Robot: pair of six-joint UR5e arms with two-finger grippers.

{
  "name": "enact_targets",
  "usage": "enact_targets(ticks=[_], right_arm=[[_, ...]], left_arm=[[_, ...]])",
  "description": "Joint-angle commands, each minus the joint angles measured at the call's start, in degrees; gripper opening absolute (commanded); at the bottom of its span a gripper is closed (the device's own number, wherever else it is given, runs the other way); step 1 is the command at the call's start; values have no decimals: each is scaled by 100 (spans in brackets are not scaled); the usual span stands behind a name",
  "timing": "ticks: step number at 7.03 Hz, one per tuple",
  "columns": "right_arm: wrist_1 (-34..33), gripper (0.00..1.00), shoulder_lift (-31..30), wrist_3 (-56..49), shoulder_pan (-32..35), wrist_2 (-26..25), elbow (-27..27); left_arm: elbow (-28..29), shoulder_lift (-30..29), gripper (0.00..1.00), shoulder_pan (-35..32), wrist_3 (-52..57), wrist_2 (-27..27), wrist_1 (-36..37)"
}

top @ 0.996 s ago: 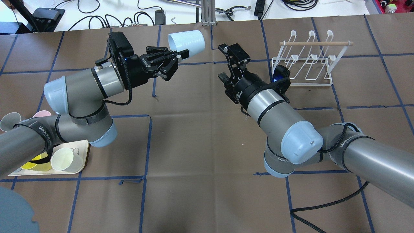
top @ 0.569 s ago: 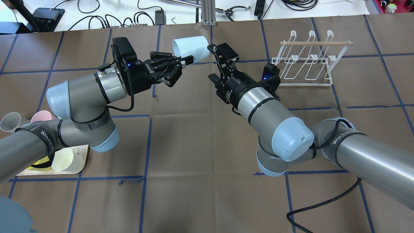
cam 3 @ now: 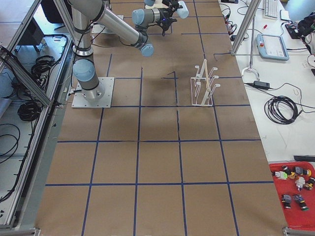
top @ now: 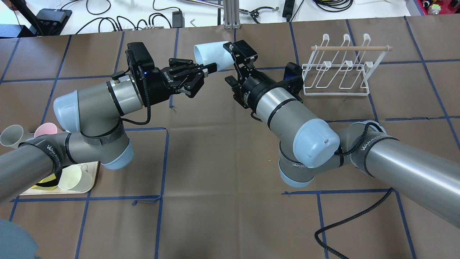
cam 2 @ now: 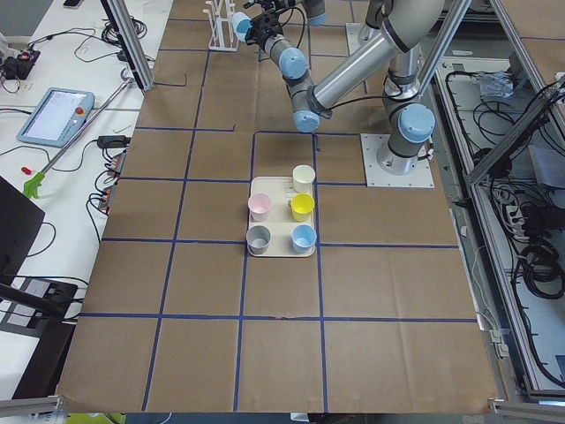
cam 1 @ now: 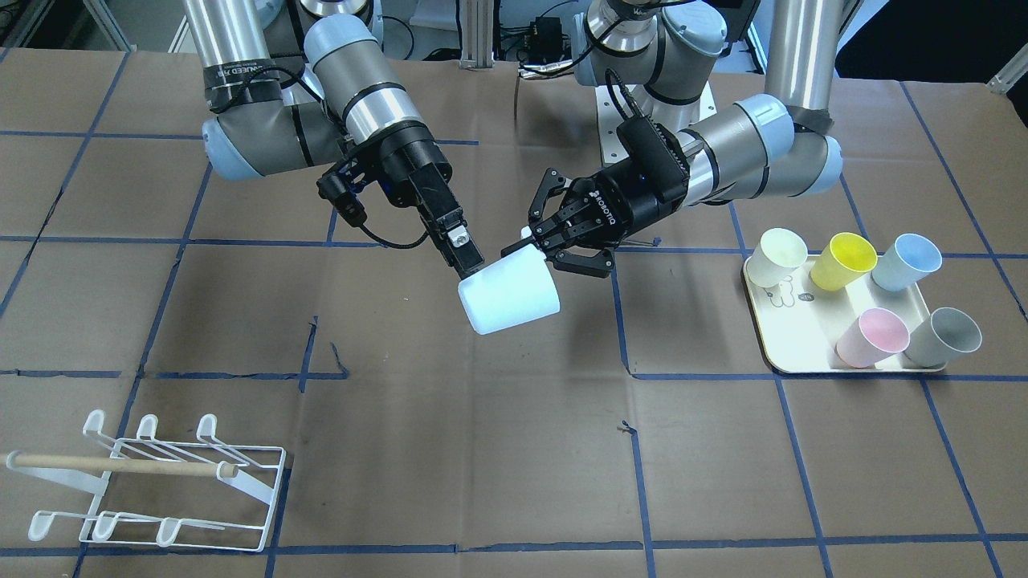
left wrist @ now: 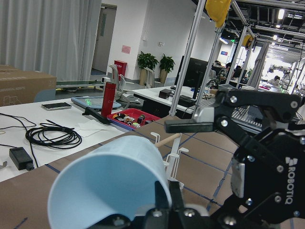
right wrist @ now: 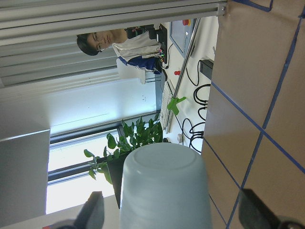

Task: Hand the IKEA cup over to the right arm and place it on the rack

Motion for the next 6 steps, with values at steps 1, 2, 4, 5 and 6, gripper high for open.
enact_targets(ticks=[1, 2, 4, 5, 6], right_arm=[[40, 98, 149, 9, 4, 2, -162], [57, 98, 193, 10, 4, 2, -240], [49, 98, 438, 210, 74, 11, -486], [49, 97, 474, 212, 83, 11, -522], [49, 96, 474, 212, 84, 20, -522]], left_arm=[[0, -12, 4, 0, 3, 9, 6], [0, -29, 4, 0, 3, 0, 59], [0, -38, 4, 0, 3, 0, 59], [0, -38, 4, 0, 3, 0, 59], [9, -38, 5, 0, 3, 0, 59]])
